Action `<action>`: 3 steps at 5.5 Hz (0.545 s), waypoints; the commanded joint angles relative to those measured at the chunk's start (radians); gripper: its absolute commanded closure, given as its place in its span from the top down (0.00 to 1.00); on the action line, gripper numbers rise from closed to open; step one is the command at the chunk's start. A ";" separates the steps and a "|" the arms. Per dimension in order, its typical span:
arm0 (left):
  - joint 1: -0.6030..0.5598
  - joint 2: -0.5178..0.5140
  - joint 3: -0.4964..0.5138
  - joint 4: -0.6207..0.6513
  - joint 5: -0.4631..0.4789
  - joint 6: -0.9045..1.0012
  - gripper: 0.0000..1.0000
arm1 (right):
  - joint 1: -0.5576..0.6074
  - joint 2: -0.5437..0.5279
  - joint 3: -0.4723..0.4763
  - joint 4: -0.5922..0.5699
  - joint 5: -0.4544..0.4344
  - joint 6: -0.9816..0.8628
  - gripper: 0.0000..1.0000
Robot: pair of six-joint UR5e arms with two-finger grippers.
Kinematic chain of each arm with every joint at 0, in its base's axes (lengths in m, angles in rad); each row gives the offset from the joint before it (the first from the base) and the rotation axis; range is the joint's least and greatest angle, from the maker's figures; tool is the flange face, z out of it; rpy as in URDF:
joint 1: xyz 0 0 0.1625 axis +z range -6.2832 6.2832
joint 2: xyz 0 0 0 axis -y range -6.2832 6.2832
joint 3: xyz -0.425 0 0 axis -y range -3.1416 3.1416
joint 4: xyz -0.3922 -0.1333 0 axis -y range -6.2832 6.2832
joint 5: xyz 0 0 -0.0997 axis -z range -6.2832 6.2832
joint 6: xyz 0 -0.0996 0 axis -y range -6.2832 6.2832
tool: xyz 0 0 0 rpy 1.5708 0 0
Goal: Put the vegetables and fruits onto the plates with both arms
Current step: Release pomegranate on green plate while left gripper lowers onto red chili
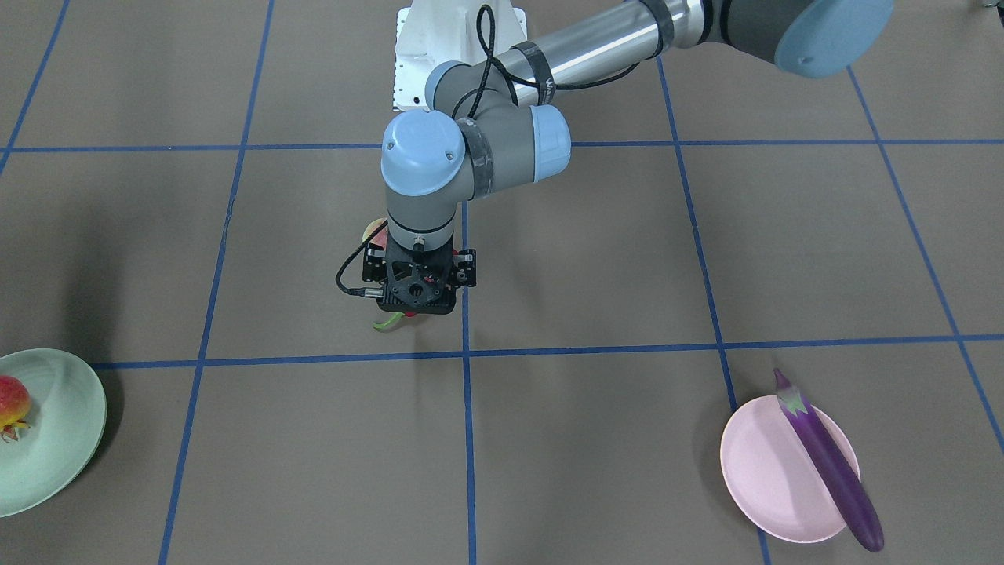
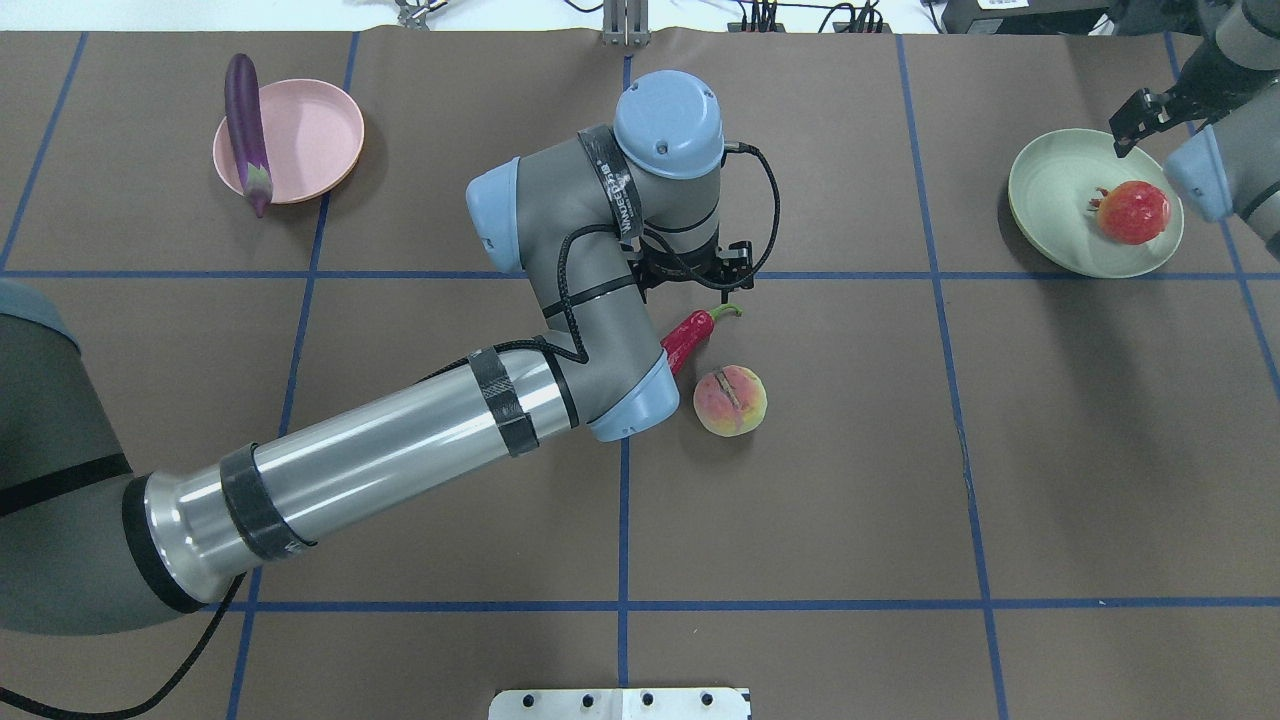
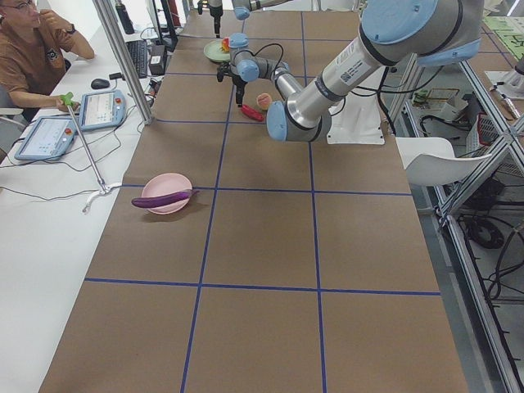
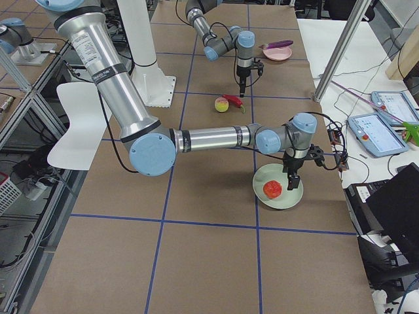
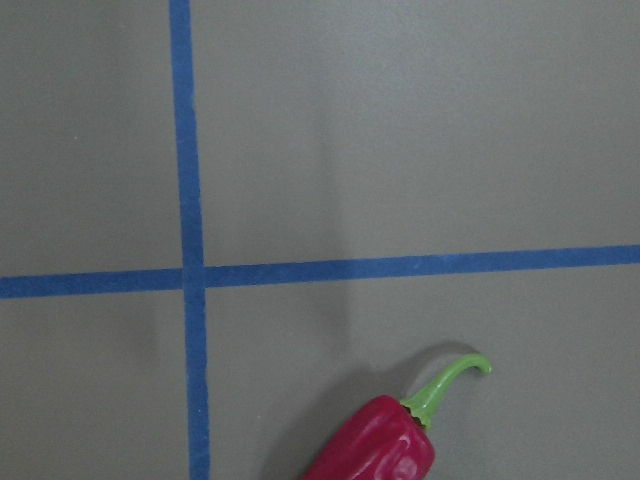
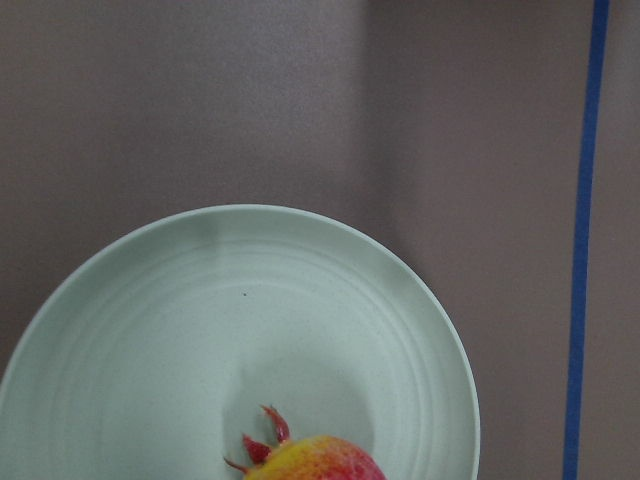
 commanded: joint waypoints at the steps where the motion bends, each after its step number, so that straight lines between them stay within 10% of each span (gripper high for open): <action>1: 0.014 -0.009 0.060 -0.060 0.001 0.000 0.87 | 0.026 0.014 0.016 -0.018 0.087 0.002 1.00; 3: 0.021 -0.007 0.091 -0.088 0.001 0.001 0.86 | 0.052 0.012 0.024 -0.019 0.169 0.007 1.00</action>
